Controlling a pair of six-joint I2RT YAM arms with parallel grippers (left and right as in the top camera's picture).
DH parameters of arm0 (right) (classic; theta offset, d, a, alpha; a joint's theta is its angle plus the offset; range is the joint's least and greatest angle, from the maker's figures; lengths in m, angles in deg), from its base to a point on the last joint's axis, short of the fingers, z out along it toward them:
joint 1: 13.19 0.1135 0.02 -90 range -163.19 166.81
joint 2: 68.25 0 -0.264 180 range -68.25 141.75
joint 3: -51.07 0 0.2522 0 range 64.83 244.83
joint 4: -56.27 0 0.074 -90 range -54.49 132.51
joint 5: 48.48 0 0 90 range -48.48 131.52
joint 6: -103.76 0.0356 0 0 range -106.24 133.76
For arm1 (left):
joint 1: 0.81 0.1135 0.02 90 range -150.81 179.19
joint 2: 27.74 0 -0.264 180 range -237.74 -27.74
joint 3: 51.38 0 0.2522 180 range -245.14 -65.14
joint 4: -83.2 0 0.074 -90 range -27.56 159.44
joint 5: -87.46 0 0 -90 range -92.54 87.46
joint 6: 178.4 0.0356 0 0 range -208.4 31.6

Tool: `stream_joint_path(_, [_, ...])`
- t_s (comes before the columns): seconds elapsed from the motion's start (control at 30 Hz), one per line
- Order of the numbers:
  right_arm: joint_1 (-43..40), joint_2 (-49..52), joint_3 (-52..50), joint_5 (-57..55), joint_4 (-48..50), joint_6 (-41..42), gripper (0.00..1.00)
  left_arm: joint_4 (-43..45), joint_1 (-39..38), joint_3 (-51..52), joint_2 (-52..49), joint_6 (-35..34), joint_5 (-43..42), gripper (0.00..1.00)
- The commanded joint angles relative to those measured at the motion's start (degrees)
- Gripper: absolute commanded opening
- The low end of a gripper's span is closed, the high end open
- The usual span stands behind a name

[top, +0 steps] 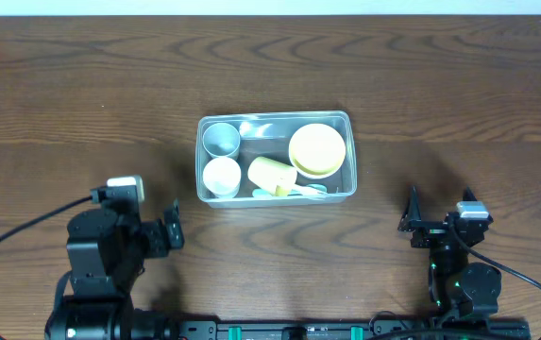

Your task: Pack container

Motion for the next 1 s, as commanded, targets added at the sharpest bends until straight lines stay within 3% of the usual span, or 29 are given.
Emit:
stream_joint_path(0.0, [-0.4, -0.3, -0.1, 0.2, -0.2, 1.0, 0.99, -2.3, 0.0, 2.9, 4.5, -0.2, 0.9, 0.98])
stream_joint_path(0.2, [-0.4, -0.3, -0.2, 0.2, -0.2, 1.0, 0.99, 1.6, 0.0, 15.1, 15.6, -0.3, 0.9, 0.98])
stream_joint_path(0.53, [-0.4, -0.3, -0.2, 0.2, -0.2, 1.0, 0.99, 34.5, 0.0, 35.2, 29.9, -0.1, 0.9, 0.98])
stream_joint_path(0.73, [-0.4, -0.3, -0.1, 0.2, -0.2, 1.0, 0.99, 47.5, 0.0, 39.5, 29.8, 6.5, 1.0, 0.98])
stream_joint_path(0.97, [-0.4, -0.3, -0.2, 0.2, -0.2, 1.0, 0.99, 41.8, 0.0, 39.4, 29.8, 9.0, 3.7, 0.98])
